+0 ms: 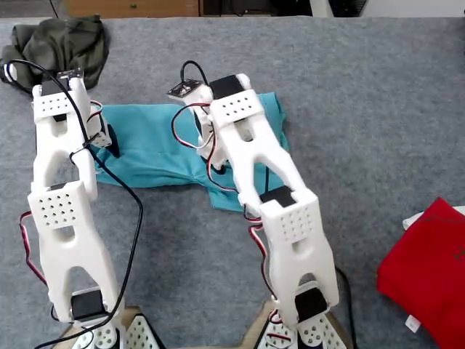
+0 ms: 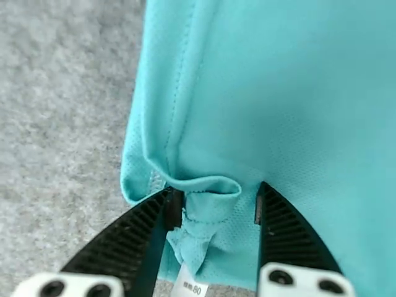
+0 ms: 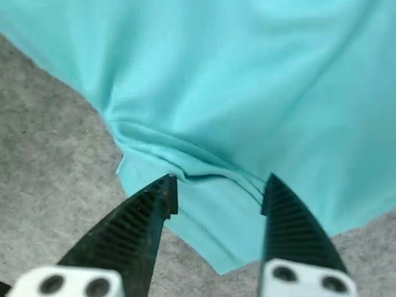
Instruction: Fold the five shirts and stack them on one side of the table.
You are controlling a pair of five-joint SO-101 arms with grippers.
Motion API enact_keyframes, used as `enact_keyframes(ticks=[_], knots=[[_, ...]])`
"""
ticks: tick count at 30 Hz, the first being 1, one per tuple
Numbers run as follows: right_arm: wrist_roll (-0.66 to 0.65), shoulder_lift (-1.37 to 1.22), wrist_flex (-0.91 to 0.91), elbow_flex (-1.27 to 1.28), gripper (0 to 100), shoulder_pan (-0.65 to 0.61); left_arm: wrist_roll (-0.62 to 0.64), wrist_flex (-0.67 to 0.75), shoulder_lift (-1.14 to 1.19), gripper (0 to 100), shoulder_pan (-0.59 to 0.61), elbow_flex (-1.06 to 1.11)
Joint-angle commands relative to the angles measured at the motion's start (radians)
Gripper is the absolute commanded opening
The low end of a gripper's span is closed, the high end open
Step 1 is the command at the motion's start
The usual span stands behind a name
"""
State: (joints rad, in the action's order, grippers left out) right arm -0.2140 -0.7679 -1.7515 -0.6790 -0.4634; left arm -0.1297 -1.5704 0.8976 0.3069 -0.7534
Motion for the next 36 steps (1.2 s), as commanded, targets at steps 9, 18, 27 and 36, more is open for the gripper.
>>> enact_keyframes(ticks=[9, 18, 27, 36], knots=[[0.012, -0.035, -0.029, -0.091, 4.4, -0.018, 0.003, 0.011, 0.002, 21, -0.006, -0.028], [0.043, 0.090, -0.035, -0.079, 0.7, -0.013, 0.003, 0.011, 0.002, 21, -0.006, -0.028], [0.081, 0.283, -0.031, 0.246, 0.7, -0.024, 0.003, 0.011, 0.002, 21, -0.003, -0.028], [0.106, 0.371, -0.009, 0.380, 0.9, -0.111, 0.003, 0.011, 0.002, 21, -0.003, -0.026]])
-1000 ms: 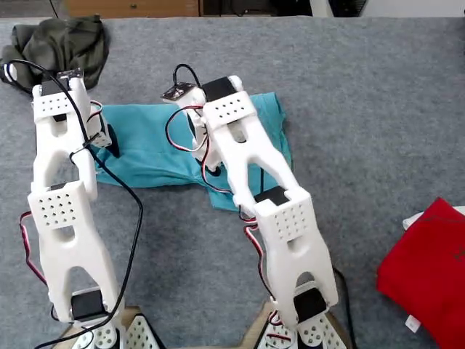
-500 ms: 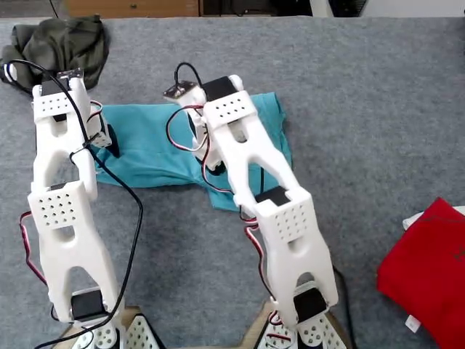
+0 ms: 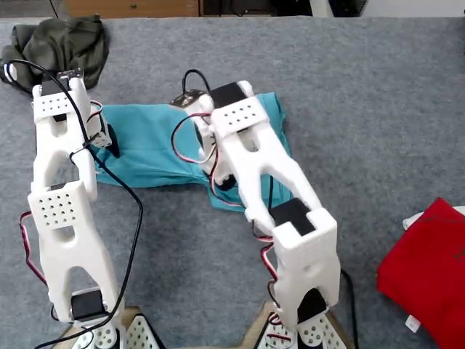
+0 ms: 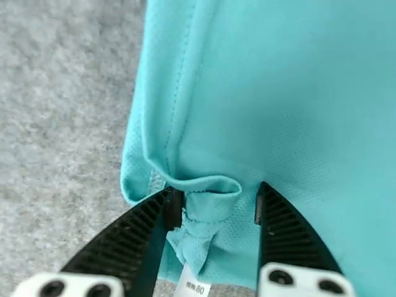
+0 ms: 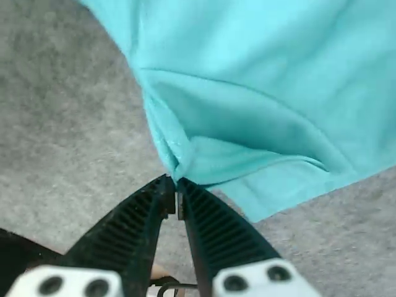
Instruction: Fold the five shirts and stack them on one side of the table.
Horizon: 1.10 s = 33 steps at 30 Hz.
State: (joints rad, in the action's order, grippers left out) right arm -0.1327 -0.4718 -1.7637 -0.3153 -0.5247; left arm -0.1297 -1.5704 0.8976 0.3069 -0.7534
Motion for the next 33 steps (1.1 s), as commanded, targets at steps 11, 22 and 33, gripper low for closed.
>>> enact_keyframes(ticks=[11, 22, 33], knots=[[0.095, 0.079, 0.110, 0.223, 6.8, -0.105, -0.029, 0.009, 0.002, 21, -0.003, -0.026], [0.063, 0.140, 0.112, 0.168, 8.3, -0.056, -0.029, 0.009, 0.002, 21, -0.003, -0.026], [0.044, 0.067, 0.129, 0.074, 23.5, 0.160, -0.029, 0.009, 0.002, 21, -0.005, -0.028]])
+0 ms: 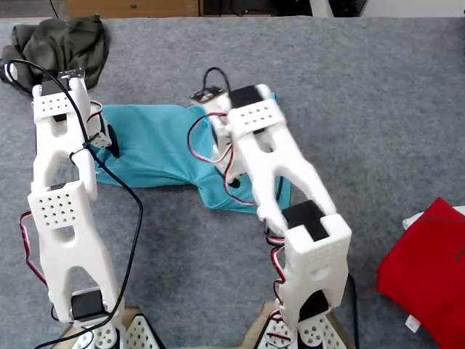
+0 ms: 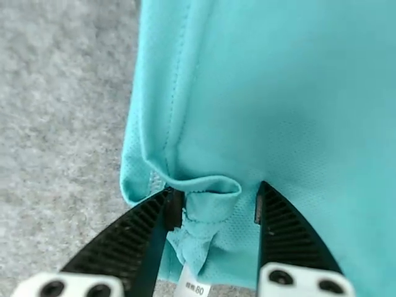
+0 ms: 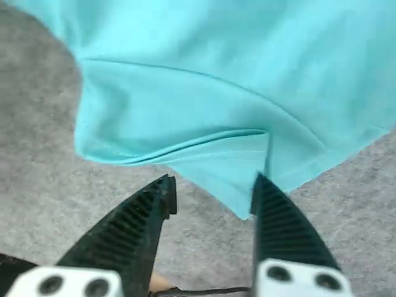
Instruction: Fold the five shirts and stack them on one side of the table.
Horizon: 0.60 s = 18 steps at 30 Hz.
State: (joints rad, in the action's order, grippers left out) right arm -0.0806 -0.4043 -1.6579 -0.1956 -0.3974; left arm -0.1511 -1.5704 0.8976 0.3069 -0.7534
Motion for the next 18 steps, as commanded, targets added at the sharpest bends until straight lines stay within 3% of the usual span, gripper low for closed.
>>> enact_keyframes(ticks=[1, 8, 14, 18], knots=[[-0.008, -0.015, 0.043, -0.039, 23.5, 0.042, -0.008, 0.009, 0.002, 21, -0.005, -0.028], [0.012, -0.097, 0.072, -0.047, 23.3, 0.064, -0.008, 0.009, 0.002, 21, -0.003, -0.028], [0.048, -0.099, 0.069, -0.044, 9.7, 0.067, -0.008, 0.009, 0.002, 21, -0.003, -0.028], [0.048, -0.101, 0.071, -0.039, 8.4, 0.068, -0.008, 0.009, 0.002, 21, -0.003, -0.028]])
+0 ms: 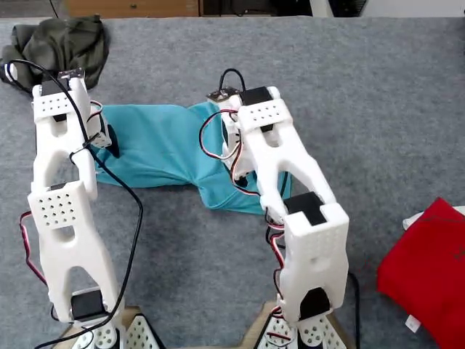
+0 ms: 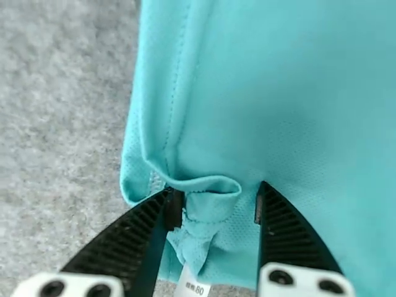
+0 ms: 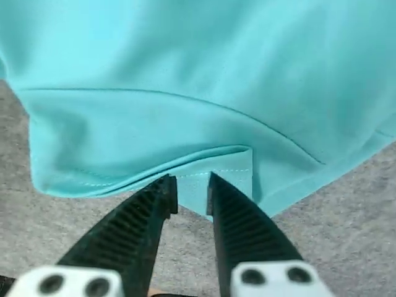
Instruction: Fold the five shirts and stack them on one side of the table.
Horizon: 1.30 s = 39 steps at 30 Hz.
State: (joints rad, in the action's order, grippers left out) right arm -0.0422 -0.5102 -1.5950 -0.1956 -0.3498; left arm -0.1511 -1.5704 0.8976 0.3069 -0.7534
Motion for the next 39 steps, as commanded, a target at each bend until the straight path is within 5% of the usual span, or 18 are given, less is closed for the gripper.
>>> enact_keyframes(ticks=[1, 16, 23, 39], knots=[[0.009, 0.005, 0.008, -0.039, 8.4, 0.021, -0.008, 0.009, 0.002, 21, -0.003, -0.028], [0.020, 0.005, 0.012, -0.042, 8.5, 0.102, -0.008, 0.009, 0.002, 21, -0.006, -0.028], [0.081, 0.002, 0.028, -0.036, 18.3, 0.102, -0.008, 0.009, 0.002, 21, -0.008, -0.025], [0.081, -0.090, 0.051, -0.061, 12.2, 0.042, -0.008, 0.009, 0.002, 21, -0.005, -0.026]])
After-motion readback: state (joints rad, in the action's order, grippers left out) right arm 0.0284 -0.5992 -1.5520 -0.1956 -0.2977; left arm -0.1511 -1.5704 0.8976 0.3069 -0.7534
